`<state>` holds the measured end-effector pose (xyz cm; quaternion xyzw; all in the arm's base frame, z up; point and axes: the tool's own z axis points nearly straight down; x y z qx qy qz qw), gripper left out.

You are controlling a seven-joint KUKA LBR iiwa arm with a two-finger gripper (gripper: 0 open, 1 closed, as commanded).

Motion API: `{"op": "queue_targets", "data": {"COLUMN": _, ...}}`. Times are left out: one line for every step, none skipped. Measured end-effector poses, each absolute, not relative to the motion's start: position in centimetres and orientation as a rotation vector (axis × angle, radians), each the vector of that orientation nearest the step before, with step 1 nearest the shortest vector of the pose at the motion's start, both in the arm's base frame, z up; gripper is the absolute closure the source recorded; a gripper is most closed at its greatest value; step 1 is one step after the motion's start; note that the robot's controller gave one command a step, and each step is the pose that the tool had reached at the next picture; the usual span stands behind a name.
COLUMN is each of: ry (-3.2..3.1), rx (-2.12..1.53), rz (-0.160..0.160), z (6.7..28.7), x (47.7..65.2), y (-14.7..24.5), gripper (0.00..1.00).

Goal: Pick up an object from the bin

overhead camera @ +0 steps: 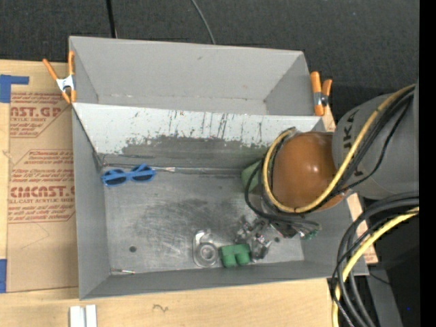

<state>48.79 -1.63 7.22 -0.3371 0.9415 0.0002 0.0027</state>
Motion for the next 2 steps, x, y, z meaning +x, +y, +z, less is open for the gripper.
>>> {"op": "queue_targets", "data": {"ry": 2.758, "rx": -1.488, "rz": -0.002, "z": 21.4, "x": 48.48, "y": 2.72, "gripper": 1.0}}
{"op": "queue_targets", "data": {"ry": 2.764, "rx": -1.488, "rz": 0.003, "z": 21.09, "x": 48.37, "y": 2.64, "gripper": 0.0}}
